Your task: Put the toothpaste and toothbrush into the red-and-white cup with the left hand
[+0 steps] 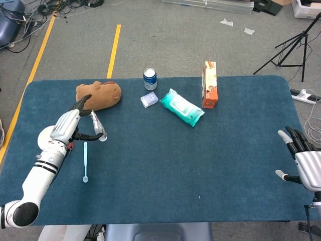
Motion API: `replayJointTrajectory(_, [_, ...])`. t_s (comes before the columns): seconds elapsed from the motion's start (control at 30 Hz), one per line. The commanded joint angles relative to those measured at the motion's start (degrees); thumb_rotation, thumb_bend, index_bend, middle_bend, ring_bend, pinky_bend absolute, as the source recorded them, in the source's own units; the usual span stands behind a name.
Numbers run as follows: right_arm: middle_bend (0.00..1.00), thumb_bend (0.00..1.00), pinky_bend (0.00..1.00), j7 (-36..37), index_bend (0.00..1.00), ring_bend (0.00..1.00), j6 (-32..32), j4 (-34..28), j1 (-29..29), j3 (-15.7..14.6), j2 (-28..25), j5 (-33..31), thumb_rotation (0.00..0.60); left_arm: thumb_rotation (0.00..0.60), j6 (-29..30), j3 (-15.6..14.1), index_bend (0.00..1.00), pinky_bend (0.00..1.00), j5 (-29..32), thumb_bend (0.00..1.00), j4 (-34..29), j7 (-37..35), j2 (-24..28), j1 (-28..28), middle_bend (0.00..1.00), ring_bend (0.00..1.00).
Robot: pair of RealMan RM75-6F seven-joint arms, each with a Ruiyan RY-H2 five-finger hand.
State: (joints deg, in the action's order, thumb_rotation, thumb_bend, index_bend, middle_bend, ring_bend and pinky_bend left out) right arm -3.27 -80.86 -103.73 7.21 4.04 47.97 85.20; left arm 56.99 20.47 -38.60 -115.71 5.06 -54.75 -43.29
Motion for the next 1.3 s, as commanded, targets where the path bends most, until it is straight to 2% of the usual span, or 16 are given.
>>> replayJointTrajectory(0.03, [0.00, 0.00, 0.32, 0.0, 0.00, 0.00, -0.2, 0.0, -0.1, 0.0, -0.1, 0.1, 0.600, 0.600, 0.0, -0.3, 0.67, 0.00, 0.5, 0.42, 0.3, 0.4, 0.6, 0.0, 0.00, 0.00])
replayJointTrajectory(0.5, [0.00, 0.00, 0.32, -1.0, 0.00, 0.00, -0.1, -0.5, -0.1, -0.1, -0.1, 0.1, 0.600, 0.600, -1.2, -1.4, 0.67, 0.00, 1.5, 0.42, 4.0, -1.0, 3.3, 1.5, 0.00, 0.00])
replayJointTrajectory(0.97, [0.00, 0.00, 0.32, -3.1, 0.00, 0.00, -0.3, -1.9, -0.2, 0.1, -0.6, -0.4, 0.600, 0.600, -5.6, -3.1, 0.68, 0.00, -1.2, 0.42, 9.0, -5.6, 6.6, 4.9, 0.00, 0.00])
replayJointTrajectory(1.3, [0.00, 0.00, 0.32, -3.9, 0.00, 0.00, 0.5, -1.8, 0.1, 0.1, 0.0, -1.1, 0.600, 0.600, -8.0, -3.8, 0.68, 0.00, -4.3, 0.42, 14.0, -9.5, 6.7, 6.9, 0.00, 0.00])
